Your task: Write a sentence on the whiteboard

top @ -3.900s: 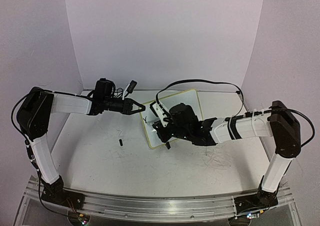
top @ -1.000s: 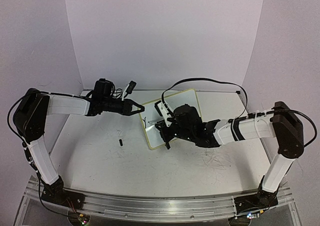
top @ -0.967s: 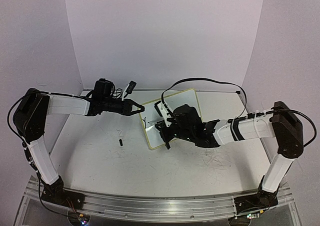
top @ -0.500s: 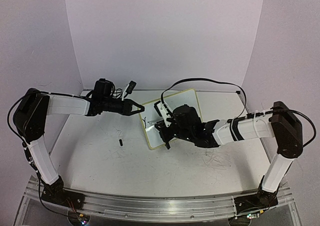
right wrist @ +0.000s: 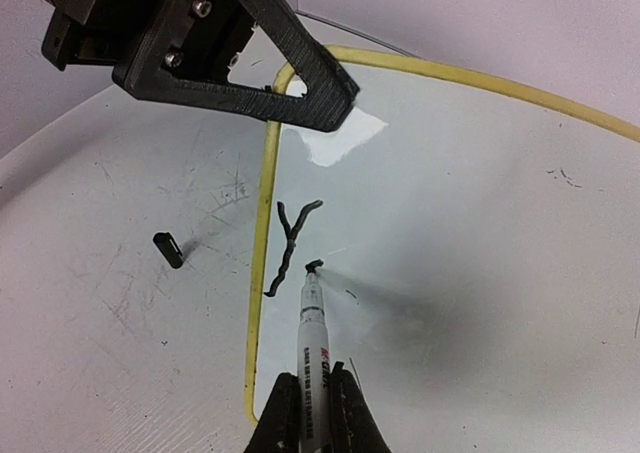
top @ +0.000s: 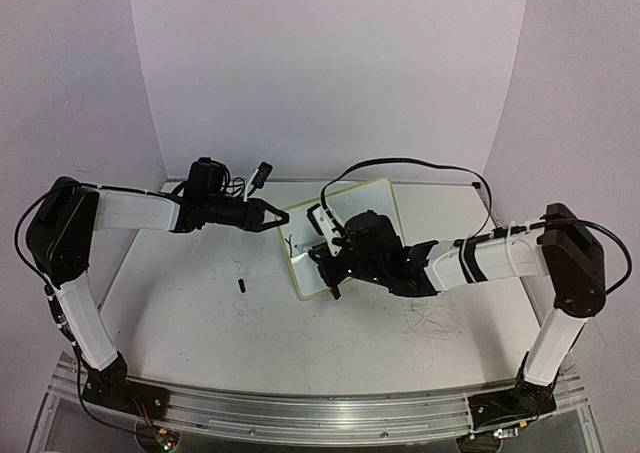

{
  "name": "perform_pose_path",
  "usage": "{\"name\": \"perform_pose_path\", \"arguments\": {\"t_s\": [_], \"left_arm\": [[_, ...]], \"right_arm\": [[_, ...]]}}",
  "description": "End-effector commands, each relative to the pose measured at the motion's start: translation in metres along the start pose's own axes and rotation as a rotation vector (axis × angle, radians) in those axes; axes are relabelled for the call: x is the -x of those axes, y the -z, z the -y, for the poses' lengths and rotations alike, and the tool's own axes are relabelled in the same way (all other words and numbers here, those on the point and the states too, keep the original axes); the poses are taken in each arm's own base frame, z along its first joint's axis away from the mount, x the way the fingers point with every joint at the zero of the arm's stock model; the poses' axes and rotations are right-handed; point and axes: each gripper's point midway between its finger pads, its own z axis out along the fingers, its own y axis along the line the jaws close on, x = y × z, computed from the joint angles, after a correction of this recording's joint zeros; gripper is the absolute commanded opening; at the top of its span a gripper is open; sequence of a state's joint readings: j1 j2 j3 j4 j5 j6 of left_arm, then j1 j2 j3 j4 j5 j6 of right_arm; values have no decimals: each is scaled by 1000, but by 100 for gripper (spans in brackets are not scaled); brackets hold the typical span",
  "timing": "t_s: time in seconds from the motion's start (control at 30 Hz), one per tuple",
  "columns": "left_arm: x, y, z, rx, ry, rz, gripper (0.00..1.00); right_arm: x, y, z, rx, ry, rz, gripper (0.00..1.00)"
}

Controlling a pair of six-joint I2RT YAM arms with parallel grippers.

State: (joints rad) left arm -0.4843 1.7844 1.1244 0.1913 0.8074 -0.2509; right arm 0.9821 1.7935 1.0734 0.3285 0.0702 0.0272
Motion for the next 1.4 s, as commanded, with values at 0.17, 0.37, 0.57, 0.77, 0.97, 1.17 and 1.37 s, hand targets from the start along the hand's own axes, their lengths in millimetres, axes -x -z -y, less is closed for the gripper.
{"name": "perform_pose_path", "arguments": {"t_s": [0.17,0.37,0.57,0.77,0.97,1.17,1.37], "left_arm": [[-5,5,-8,40,21,-15,0],[-6,5,-7,39,20,-17,0],[-6,6,-7,40,16,-16,0],[-6,6,-7,41,17,-16,0],[-6,6,-7,41,14,-15,0],[-6,7,-6,41,12,-14,0],[-7,7,-6,39,14,-16,0]], "right_arm": [[-6,0,2,-6,-10,-17,0],[-11,1,5,-19,-1,-34,0],[-14,0,6,-25,7,-48,0],[-14,2,10,-44,6,-47,0],[-14,3,10,-46,6,-51,0],[-16,3,14,-56,8,-59,0],[-15,4,22,-87,-4,-54,0]]}}
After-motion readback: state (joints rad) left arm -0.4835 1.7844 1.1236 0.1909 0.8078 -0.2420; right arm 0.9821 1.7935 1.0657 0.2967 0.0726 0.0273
